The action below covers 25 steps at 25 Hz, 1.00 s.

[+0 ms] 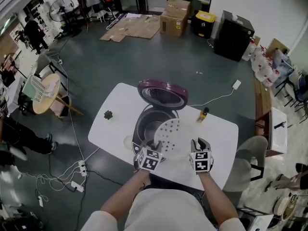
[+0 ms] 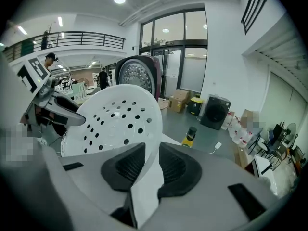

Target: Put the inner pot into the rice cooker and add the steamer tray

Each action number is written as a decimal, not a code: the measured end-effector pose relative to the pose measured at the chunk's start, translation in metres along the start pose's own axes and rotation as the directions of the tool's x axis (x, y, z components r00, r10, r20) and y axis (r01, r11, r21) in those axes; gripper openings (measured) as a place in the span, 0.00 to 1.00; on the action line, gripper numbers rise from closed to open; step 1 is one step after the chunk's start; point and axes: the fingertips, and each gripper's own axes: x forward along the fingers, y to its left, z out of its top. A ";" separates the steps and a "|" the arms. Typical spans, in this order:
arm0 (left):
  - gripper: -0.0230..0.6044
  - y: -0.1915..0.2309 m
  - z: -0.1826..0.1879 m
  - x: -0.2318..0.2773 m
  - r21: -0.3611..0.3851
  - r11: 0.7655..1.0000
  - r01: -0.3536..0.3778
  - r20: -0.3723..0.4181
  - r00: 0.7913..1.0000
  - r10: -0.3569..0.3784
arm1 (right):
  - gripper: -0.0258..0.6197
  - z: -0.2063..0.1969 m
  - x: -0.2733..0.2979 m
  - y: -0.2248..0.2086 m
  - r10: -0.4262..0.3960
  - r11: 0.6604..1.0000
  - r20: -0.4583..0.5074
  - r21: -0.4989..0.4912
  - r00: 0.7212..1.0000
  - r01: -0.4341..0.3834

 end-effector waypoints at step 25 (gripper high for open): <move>0.29 0.130 -0.055 0.032 0.059 0.992 -0.108 -0.139 0.983 0.116 | 0.22 0.031 0.108 0.095 0.057 0.988 -0.121 -0.138 0.991 -0.074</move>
